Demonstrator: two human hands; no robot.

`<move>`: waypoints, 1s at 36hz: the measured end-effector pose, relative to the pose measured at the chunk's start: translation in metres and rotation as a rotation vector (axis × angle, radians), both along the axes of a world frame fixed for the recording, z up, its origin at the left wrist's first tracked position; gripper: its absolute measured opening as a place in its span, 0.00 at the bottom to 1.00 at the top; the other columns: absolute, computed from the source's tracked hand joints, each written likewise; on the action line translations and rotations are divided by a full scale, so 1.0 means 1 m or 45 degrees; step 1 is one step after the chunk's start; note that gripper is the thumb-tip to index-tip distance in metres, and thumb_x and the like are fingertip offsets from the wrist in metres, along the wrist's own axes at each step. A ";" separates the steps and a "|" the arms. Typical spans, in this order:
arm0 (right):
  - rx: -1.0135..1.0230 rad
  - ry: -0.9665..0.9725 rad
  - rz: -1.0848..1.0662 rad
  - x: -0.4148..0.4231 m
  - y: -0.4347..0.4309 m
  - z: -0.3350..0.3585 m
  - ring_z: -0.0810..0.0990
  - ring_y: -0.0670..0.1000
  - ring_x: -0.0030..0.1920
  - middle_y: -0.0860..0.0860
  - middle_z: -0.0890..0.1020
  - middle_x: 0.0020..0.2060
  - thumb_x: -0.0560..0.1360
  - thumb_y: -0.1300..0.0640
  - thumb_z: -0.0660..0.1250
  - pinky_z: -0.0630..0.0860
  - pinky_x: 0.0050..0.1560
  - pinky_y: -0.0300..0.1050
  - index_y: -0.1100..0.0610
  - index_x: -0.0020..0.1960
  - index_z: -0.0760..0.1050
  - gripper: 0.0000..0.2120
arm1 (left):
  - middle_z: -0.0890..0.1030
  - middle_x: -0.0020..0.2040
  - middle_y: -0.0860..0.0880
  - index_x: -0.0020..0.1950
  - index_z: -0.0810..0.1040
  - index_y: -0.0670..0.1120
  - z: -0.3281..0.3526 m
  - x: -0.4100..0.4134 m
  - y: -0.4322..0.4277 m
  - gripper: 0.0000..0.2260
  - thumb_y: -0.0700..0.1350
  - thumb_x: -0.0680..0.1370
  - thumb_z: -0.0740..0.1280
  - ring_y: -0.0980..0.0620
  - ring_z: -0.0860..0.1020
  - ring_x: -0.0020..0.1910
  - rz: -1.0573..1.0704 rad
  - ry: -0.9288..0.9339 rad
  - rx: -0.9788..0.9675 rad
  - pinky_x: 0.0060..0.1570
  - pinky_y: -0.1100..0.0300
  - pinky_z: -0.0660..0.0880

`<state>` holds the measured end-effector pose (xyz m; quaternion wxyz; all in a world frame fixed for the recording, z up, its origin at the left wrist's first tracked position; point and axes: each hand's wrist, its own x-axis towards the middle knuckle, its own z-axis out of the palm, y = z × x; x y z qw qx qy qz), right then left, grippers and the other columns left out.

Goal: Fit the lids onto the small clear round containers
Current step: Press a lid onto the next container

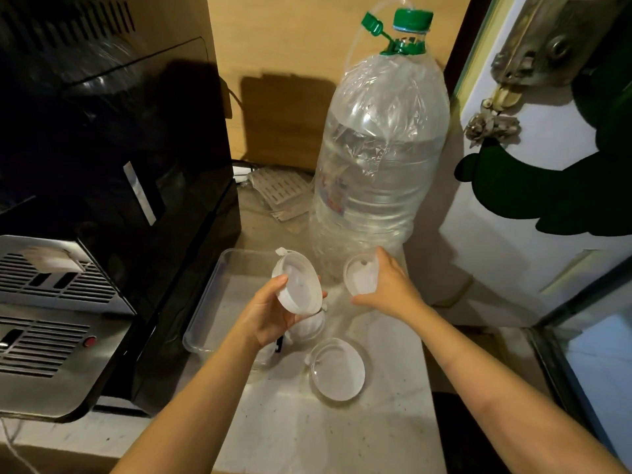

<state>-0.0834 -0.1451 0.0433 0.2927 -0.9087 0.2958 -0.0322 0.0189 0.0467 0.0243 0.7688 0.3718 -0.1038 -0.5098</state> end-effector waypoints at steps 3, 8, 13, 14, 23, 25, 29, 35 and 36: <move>0.019 -0.053 0.062 -0.007 0.004 0.022 0.55 0.56 0.73 0.54 0.53 0.74 0.61 0.49 0.77 0.62 0.67 0.53 0.53 0.74 0.42 0.55 | 0.77 0.55 0.39 0.60 0.71 0.45 0.005 -0.003 -0.010 0.44 0.52 0.47 0.82 0.38 0.82 0.48 -0.021 0.051 -0.007 0.45 0.46 0.81; 0.126 -0.245 0.237 -0.018 0.018 0.051 0.56 0.50 0.72 0.49 0.56 0.73 0.59 0.47 0.77 0.61 0.68 0.47 0.48 0.73 0.47 0.54 | 0.84 0.47 0.42 0.55 0.75 0.46 0.012 -0.006 -0.023 0.36 0.53 0.50 0.81 0.42 0.83 0.45 -0.102 0.055 -0.091 0.41 0.49 0.82; 0.237 -0.276 0.408 -0.024 0.032 0.066 0.54 0.43 0.71 0.44 0.55 0.73 0.58 0.46 0.78 0.57 0.65 0.41 0.45 0.73 0.44 0.56 | 0.85 0.46 0.46 0.53 0.80 0.48 0.020 -0.009 -0.033 0.31 0.55 0.53 0.80 0.47 0.83 0.45 -0.176 -0.014 -0.147 0.35 0.53 0.81; 0.255 -0.277 0.435 -0.024 0.034 0.068 0.54 0.41 0.70 0.42 0.55 0.72 0.58 0.46 0.78 0.58 0.66 0.41 0.44 0.73 0.43 0.55 | 0.85 0.47 0.46 0.52 0.80 0.48 0.022 -0.010 -0.034 0.30 0.56 0.53 0.80 0.47 0.83 0.46 -0.192 -0.030 -0.159 0.36 0.53 0.82; 0.285 -0.320 0.530 -0.021 0.044 0.074 0.57 0.26 0.61 0.23 0.56 0.61 0.60 0.50 0.77 0.60 0.57 0.26 0.32 0.66 0.47 0.49 | 0.85 0.47 0.46 0.55 0.78 0.47 0.030 -0.011 -0.037 0.32 0.58 0.56 0.79 0.48 0.83 0.47 -0.311 -0.041 -0.242 0.38 0.54 0.81; 0.275 -0.350 0.569 -0.020 0.045 0.075 0.55 0.21 0.59 0.19 0.55 0.59 0.61 0.51 0.77 0.59 0.55 0.19 0.28 0.62 0.46 0.47 | 0.85 0.48 0.45 0.55 0.78 0.47 0.031 -0.010 -0.037 0.31 0.58 0.57 0.78 0.48 0.83 0.48 -0.335 -0.064 -0.272 0.40 0.54 0.81; 0.257 -0.341 0.587 -0.017 0.043 0.075 0.55 0.22 0.60 0.25 0.55 0.62 0.62 0.50 0.77 0.60 0.56 0.21 0.30 0.64 0.47 0.46 | 0.85 0.48 0.46 0.56 0.76 0.47 0.030 -0.007 -0.036 0.33 0.59 0.56 0.79 0.48 0.83 0.48 -0.365 -0.086 -0.277 0.40 0.54 0.81; 0.224 -0.297 0.603 -0.013 0.044 0.075 0.61 0.38 0.66 0.35 0.60 0.67 0.61 0.52 0.77 0.64 0.60 0.34 0.34 0.67 0.52 0.46 | 0.85 0.47 0.48 0.53 0.78 0.48 0.030 -0.004 -0.034 0.32 0.58 0.54 0.79 0.49 0.82 0.48 -0.383 -0.129 -0.300 0.39 0.55 0.81; 0.215 -0.292 0.605 -0.011 0.044 0.074 0.61 0.39 0.66 0.36 0.60 0.67 0.60 0.52 0.77 0.65 0.60 0.36 0.34 0.68 0.53 0.46 | 0.85 0.47 0.48 0.53 0.79 0.49 0.030 -0.004 -0.034 0.30 0.58 0.55 0.79 0.50 0.82 0.48 -0.388 -0.138 -0.306 0.39 0.55 0.81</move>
